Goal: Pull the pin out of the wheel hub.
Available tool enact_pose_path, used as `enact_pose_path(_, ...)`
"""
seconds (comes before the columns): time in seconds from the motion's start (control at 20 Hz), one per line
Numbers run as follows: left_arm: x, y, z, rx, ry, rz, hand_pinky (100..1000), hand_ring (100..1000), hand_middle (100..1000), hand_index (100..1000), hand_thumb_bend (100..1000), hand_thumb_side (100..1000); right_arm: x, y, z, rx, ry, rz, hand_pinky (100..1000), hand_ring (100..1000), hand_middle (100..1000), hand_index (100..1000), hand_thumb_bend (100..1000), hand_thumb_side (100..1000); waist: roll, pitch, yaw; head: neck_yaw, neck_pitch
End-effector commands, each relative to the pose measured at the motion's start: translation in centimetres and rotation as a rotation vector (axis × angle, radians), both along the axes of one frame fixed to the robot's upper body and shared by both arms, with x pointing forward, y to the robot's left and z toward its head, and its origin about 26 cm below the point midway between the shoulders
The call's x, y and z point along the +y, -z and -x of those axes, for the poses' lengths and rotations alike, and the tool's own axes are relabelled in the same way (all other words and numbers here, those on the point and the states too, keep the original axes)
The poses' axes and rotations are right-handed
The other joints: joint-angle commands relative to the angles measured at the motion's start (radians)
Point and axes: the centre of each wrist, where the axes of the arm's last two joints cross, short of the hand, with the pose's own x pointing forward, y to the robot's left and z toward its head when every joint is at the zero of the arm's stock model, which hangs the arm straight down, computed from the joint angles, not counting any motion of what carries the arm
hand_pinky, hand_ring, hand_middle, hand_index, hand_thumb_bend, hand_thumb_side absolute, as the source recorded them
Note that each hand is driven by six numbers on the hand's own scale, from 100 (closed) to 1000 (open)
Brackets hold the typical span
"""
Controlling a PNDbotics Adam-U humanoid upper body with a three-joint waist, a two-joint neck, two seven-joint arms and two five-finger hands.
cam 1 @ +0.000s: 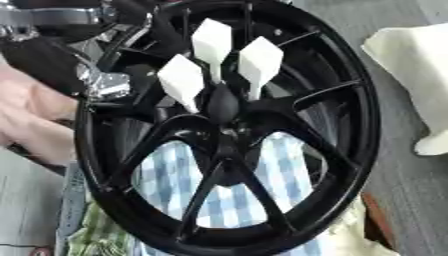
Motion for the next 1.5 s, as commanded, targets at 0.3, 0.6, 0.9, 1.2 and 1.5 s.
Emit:
enact_pose_path(0.3, -1.1, -2.5, -1.3, 0.064, -0.014, -0.026, 865, 789, 743, 905, 265, 729, 0.1, -0.5, 0.1, -0.003, -0.007, 0.010, 793, 701, 639, 724, 100, 383, 0.000, -0.028, 0.002, -0.003, 0.006)
enact_pose_path(0.6, -1.5, -1.8, -1.9, 0.123, 0.003, -0.128, 910, 821, 787, 908, 385, 689, 0.3, -0.6, 0.0, -0.003, -0.012, 0.002, 793, 697, 633, 721, 100, 388, 0.007, -0.024, -0.005, 0.003, 0.004)
enact_pose_path(0.9, -1.3, -2.0, -2.4, 0.146, 0.014, -0.212, 907, 816, 787, 906, 424, 560, 0.6, -0.6, -0.2, -0.002, -0.016, -0.008, 792, 692, 629, 718, 100, 393, 0.012, -0.018, -0.011, 0.009, 0.001)
enact_pose_path(1.2, -1.1, -1.9, -2.9, 0.143, 0.004, -0.240, 922, 845, 819, 912, 438, 465, 0.8, -0.6, -0.3, -0.005, -0.021, -0.014, 792, 690, 627, 717, 100, 396, 0.015, -0.012, -0.015, 0.017, -0.001)
enact_pose_path(1.5, -0.8, -2.1, -3.2, 0.131, -0.012, -0.230, 920, 847, 829, 921, 420, 408, 0.9, -0.6, -0.4, -0.003, -0.024, -0.019, 792, 690, 626, 716, 100, 400, 0.015, -0.006, -0.021, 0.026, -0.006)
